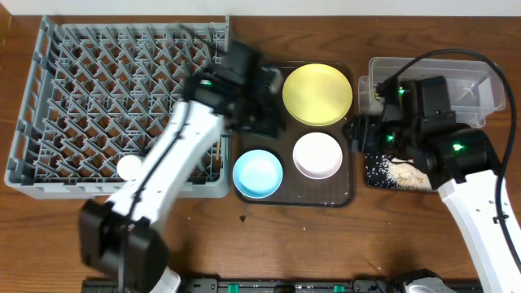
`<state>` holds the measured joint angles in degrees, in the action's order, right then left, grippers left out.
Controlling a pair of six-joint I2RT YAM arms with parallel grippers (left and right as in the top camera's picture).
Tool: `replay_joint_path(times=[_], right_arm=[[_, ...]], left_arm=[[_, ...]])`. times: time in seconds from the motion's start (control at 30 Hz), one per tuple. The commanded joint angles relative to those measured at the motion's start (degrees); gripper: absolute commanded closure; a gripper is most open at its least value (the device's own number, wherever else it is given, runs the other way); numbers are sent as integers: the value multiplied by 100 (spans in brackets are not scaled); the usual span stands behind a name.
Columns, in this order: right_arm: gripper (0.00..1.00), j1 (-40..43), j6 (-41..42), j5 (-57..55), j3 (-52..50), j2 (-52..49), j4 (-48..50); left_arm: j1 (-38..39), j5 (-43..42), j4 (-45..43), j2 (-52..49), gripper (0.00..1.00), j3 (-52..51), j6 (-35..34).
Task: Sort waste into correct bins and load items into the dishwasher
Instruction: 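Grasp the pink bowl rim on the brown tray with the left gripper, then carry the pink bowl left and set it upright in the rack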
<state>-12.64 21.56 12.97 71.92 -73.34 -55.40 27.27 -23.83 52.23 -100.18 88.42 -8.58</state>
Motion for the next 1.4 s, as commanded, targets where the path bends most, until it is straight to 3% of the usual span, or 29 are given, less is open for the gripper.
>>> replay_joint_path(times=[0.0, 0.3, 0.47, 0.6, 0.77, 0.97, 1.1, 1.37], right_arm=[[35, 236, 136, -155, 50, 26, -68], [33, 251, 136, -76, 50, 26, -293], [33, 251, 140, -46, 50, 26, -267], [33, 251, 177, -48, 50, 26, -273], [32, 251, 177, -48, 50, 26, -260], [32, 251, 175, -50, 50, 26, -247], [32, 251, 175, -50, 50, 26, -251], [32, 251, 173, -52, 50, 26, -247]], left_arm=[[289, 356, -168, -479, 41, -48, 87], [592, 402, -887, -1663, 47, -48, 87], [599, 57, -1165, -2358, 67, -48, 15], [597, -146, -1143, -2452, 92, -42, -55], [518, -291, -951, -2153, 93, 92, -142], [96, -160, -702, -994, 92, 232, -138], [-326, 872, -409, -66, 93, 232, -157], [-844, 5888, 509, 695, 93, 223, -155]])
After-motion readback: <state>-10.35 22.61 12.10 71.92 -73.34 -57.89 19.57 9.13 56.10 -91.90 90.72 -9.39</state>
